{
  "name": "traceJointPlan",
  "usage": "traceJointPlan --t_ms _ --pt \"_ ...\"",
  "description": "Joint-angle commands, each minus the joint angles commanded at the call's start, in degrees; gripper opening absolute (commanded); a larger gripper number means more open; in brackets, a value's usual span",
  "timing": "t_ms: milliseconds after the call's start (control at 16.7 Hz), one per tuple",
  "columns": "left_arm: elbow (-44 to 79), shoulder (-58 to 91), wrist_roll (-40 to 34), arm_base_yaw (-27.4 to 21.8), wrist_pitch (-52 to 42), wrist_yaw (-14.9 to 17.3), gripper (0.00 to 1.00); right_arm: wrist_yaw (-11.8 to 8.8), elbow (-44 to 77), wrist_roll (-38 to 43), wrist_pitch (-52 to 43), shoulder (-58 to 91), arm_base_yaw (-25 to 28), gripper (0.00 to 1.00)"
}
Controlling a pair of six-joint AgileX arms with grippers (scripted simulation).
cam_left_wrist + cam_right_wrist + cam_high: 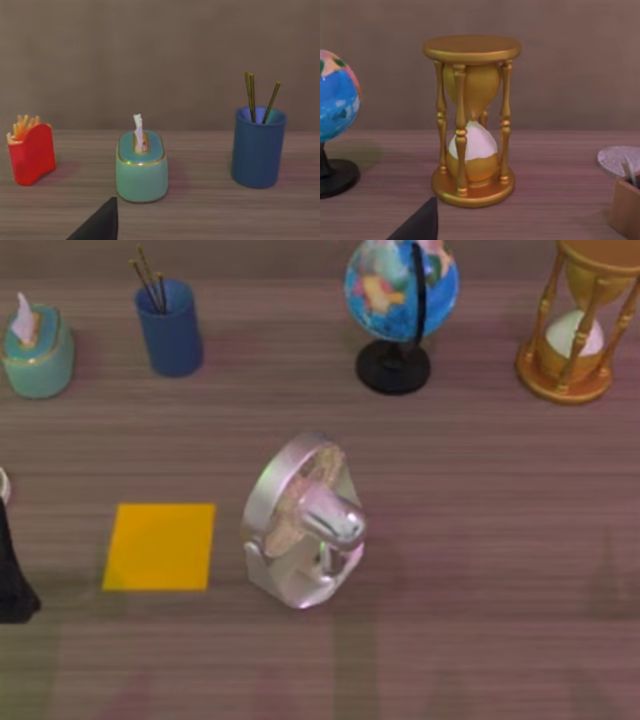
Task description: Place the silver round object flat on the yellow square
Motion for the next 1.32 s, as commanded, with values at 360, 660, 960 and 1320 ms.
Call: traceJointPlan --t_ms 360,660,960,1320 --pt "4.6 5.8 0.8 -2.2 -5.7 0.5 1.00 0.0 0.0 0.0 0.0 0.0 0.0 1.00" --pt "21.3 23.8 2.4 -8.4 -21.8 1.5 1.00 0.0 0.0 0.0 0.0 0.0 0.0 1.00" --pt "48.0 48.6 3.2 -16.4 -41.5 2.6 1.00 0.0 0.0 0.0 0.0 0.0 0.0 1.00" --pt "83.7 82.1 2.5 -25.6 -64.3 2.7 1.00 0.0 0.0 0.0 0.0 0.0 0.0 1.00"
